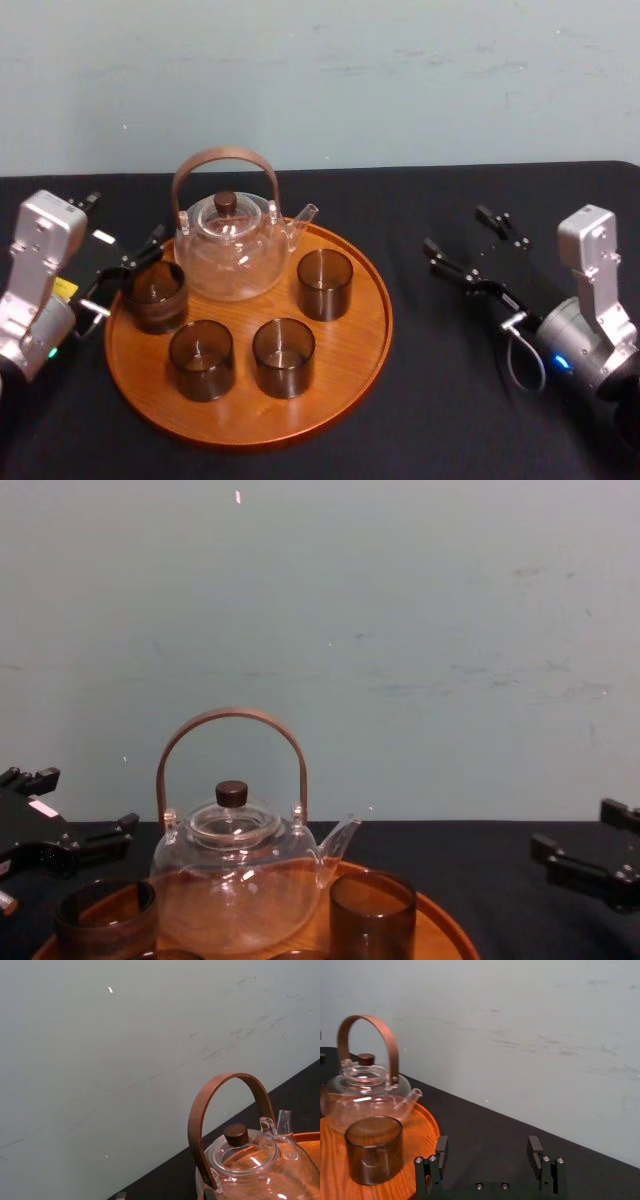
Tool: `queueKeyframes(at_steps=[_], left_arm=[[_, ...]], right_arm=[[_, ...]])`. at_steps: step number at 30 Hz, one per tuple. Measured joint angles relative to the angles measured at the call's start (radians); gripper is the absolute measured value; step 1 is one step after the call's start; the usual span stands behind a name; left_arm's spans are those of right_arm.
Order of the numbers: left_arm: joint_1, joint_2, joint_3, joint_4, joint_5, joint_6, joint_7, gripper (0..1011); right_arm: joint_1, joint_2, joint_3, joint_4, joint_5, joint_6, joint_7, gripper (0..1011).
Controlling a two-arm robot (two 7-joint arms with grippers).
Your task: Pick up the glass from the table and place it on the tray.
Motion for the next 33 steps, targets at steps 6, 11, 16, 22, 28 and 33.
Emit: queueKeyframes(at_steps=[6, 11, 16, 22, 28, 33], left_arm=[[0.0, 0.0, 0.0, 0.0, 0.0, 0.0, 0.0, 1002], [0.0, 0.0, 0.0, 0.0, 0.0, 0.0, 0.0, 1002], [0.0, 0.0, 0.0, 0.0, 0.0, 0.0, 0.0, 1001], [0.0, 0.0, 0.0, 0.0, 0.0, 0.0, 0.0, 1002], [0.0, 0.0, 0.0, 0.0, 0.0, 0.0, 0.0, 1001], [0.0, 0.0, 0.0, 0.0, 0.0, 0.0, 0.0, 1001]], right_arm=[[-0.016, -0.003, 0.023, 0.004, -0.017, -0.001, -0.016, 1002], [-0.022, -0.007, 0.027, 0.006, -0.04, -0.01, -0.025, 1002], [-0.021, -0.007, 0.027, 0.006, -0.04, -0.01, -0.025, 1002], [-0.021, -0.007, 0.027, 0.006, -0.037, -0.009, -0.025, 1002], [-0.02, -0.006, 0.026, 0.007, -0.035, -0.008, -0.024, 1003], [-0.02, -0.006, 0.026, 0.007, -0.034, -0.007, -0.024, 1002]])
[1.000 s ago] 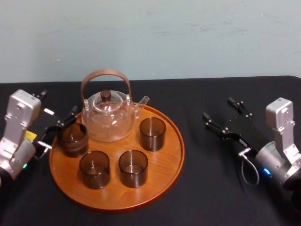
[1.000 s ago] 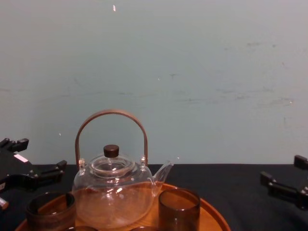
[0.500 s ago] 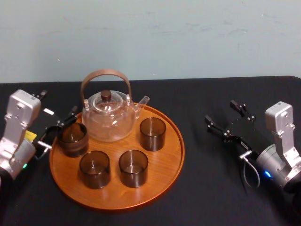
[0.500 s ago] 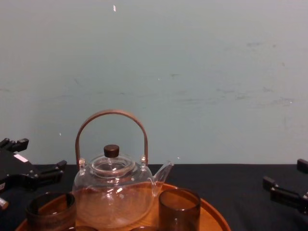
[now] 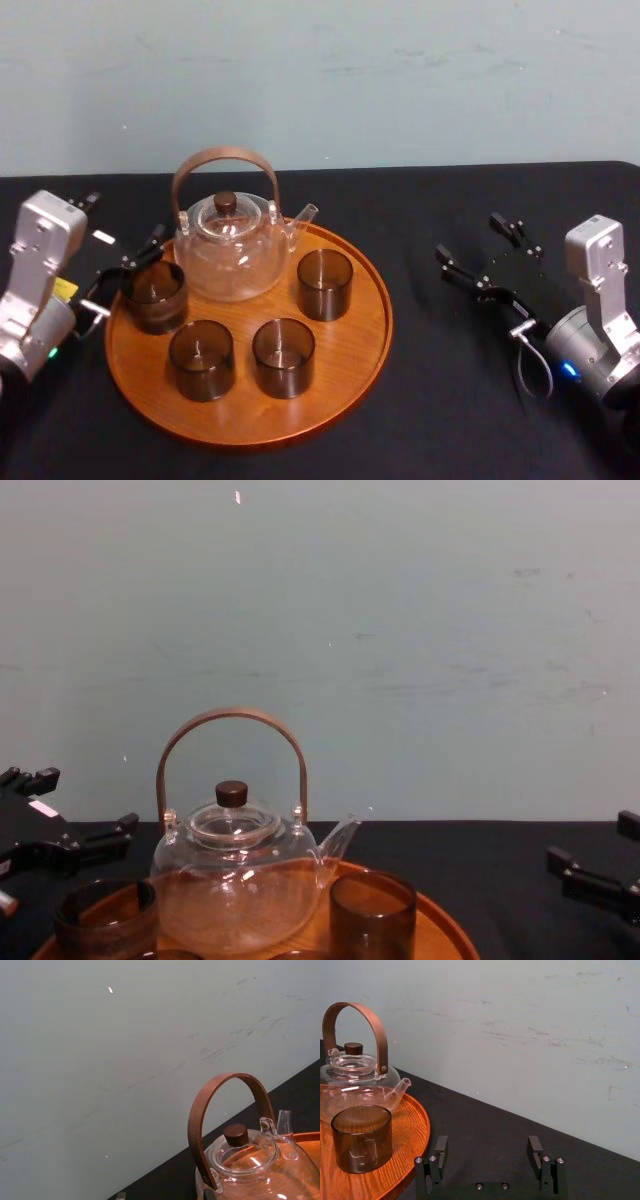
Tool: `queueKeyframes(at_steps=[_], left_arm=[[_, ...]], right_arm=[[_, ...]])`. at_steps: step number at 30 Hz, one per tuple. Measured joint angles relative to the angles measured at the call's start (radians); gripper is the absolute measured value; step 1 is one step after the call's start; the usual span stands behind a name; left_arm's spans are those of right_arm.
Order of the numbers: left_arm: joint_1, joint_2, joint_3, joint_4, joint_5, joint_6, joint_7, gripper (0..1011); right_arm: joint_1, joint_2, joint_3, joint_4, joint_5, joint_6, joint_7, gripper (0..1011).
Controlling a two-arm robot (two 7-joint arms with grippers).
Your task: Pick up the glass from the table and place it on the tray.
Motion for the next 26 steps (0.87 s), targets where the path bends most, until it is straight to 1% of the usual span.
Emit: queueKeyframes(at_steps=[26], left_arm=[[0.0, 0.0, 0.0, 0.0, 0.0, 0.0, 0.0, 1001]], right_arm=[[0.001, 0.0, 0.0, 0.0, 0.002, 0.002, 0.001, 1002]])
